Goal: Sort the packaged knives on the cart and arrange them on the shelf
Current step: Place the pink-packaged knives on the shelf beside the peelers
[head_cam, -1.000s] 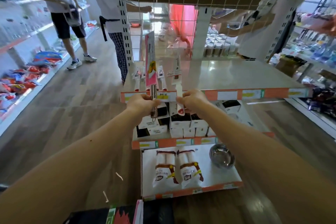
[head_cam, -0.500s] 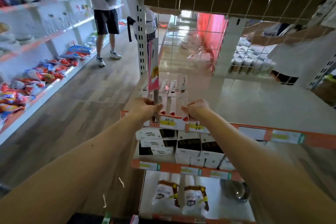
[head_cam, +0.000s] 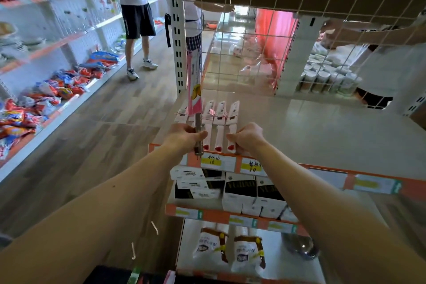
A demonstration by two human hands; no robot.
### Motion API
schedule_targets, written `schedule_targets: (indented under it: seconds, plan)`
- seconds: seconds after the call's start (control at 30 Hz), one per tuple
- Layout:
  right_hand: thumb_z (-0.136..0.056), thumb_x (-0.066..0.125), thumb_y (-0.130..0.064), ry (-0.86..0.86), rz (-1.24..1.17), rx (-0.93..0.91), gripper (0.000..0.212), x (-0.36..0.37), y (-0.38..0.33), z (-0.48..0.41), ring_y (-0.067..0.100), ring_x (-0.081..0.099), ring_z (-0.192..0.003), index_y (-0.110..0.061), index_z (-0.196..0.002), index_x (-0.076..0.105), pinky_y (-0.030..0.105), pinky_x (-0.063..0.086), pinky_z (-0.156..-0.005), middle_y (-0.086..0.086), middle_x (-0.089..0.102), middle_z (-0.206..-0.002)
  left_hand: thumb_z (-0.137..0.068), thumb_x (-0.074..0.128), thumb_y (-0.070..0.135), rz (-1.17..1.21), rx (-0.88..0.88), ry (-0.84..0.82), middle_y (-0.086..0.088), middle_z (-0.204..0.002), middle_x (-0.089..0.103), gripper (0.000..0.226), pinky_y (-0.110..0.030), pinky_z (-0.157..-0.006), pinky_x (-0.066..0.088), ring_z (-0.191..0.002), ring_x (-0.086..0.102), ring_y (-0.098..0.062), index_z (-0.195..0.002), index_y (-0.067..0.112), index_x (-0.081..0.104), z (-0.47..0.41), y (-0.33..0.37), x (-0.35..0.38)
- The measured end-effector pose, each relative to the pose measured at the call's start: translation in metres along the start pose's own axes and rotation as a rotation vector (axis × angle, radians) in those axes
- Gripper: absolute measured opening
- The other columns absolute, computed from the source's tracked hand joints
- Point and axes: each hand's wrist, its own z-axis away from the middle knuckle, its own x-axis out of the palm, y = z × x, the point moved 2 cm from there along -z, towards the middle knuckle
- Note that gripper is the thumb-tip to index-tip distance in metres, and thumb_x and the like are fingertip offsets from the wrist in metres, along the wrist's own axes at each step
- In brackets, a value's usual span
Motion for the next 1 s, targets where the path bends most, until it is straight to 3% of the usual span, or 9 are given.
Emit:
schedule_targets:
  seconds: [0.07, 0.13, 0.23, 0.43, 0.6, 0.8, 0.93, 1.0]
  plan:
    - [-0.087, 0.065, -0.018, 0.0, 0.034, -0.039, 0.017, 0.0, -0.001, 0.0, 0.009, 0.056, -0.056, -0.001, -0.088, 0.064, 0.014, 0.054, -0.054, 0.007, 0.062, -0.078, -0.085, 0.064, 0.02, -0.009, 0.01, -0.005, -0.007, -0.076, 0.058, 0.015, -0.042, -0.093, 0.051, -0.078, 0.059, -0.022, -0.08, 0.01, 0.054, -0.001, 0.001, 0.001]
    - [-0.087, 0.064, -0.019, 0.0, 0.067, -0.077, 0.024, 0.0, 0.0, -0.001, 0.015, 0.062, -0.068, 0.002, -0.1, 0.065, 0.022, 0.058, -0.072, 0.013, 0.067, -0.094, -0.086, 0.064, 0.021, -0.014, 0.012, -0.018, -0.006, -0.073, 0.057, 0.016, -0.044, -0.094, 0.05, -0.08, 0.06, -0.024, -0.077, 0.011, 0.054, -0.001, 0.001, 0.003]
    - [-0.088, 0.064, -0.018, 0.008, 0.079, -0.095, 0.023, 0.001, 0.0, 0.002, 0.02, 0.066, -0.082, 0.002, -0.098, 0.065, 0.031, 0.057, -0.083, 0.017, 0.069, -0.103, -0.087, 0.063, 0.022, -0.027, 0.015, -0.035, -0.006, -0.075, 0.057, 0.016, -0.044, -0.095, 0.049, -0.092, 0.062, -0.028, -0.077, 0.012, 0.053, 0.0, 0.002, 0.006]
    - [-0.088, 0.063, -0.017, 0.035, 0.16, -0.112, 0.025, 0.001, 0.001, 0.002, 0.021, 0.067, -0.08, 0.005, -0.099, 0.065, 0.034, 0.058, -0.082, 0.021, 0.067, -0.107, -0.088, 0.061, 0.024, -0.069, 0.026, -0.046, -0.008, -0.085, 0.06, 0.025, -0.038, -0.092, 0.05, -0.091, 0.061, -0.025, -0.102, 0.004, 0.057, 0.004, 0.002, 0.007]
    - [-0.087, 0.064, -0.018, 0.026, 0.258, -0.143, 0.022, 0.003, 0.0, 0.005, 0.024, 0.068, -0.092, 0.002, -0.097, 0.065, 0.036, 0.057, -0.084, 0.016, 0.068, -0.1, -0.088, 0.06, 0.024, -0.088, 0.028, -0.041, -0.008, -0.088, 0.061, 0.028, -0.036, -0.089, 0.051, -0.09, 0.061, -0.024, -0.106, 0.003, 0.056, 0.008, 0.001, 0.008]
    - [-0.088, 0.063, -0.018, 0.009, 0.301, -0.159, 0.023, 0.001, -0.002, 0.005, 0.025, 0.067, -0.096, 0.002, -0.1, 0.065, 0.037, 0.056, -0.086, 0.015, 0.068, -0.102, -0.087, 0.061, 0.023, -0.094, 0.023, -0.036, -0.005, -0.08, 0.06, 0.024, -0.032, -0.079, 0.052, -0.083, 0.062, -0.021, -0.101, 0.003, 0.058, 0.006, 0.0, 0.009]
    - [-0.088, 0.062, -0.017, 0.018, 0.352, -0.201, 0.018, -0.006, 0.003, 0.005, 0.023, 0.066, -0.09, 0.001, -0.088, 0.066, 0.035, 0.056, -0.085, 0.01, 0.067, -0.093, -0.086, 0.062, 0.023, -0.107, 0.035, -0.047, -0.003, -0.074, 0.059, 0.015, -0.024, -0.067, 0.05, -0.07, 0.059, -0.015, -0.085, 0.009, 0.058, 0.005, 0.005, 0.015]
    - [-0.087, 0.063, -0.022, 0.04, 0.418, -0.197, 0.018, -0.016, 0.006, 0.01, 0.018, 0.061, -0.082, -0.005, -0.083, 0.064, 0.028, 0.054, -0.078, 0.006, 0.062, -0.086, -0.086, 0.063, 0.023, -0.093, 0.044, -0.058, -0.004, -0.076, 0.06, 0.016, -0.033, -0.079, 0.054, -0.08, 0.064, -0.022, -0.077, 0.013, 0.055, 0.005, 0.008, 0.022]
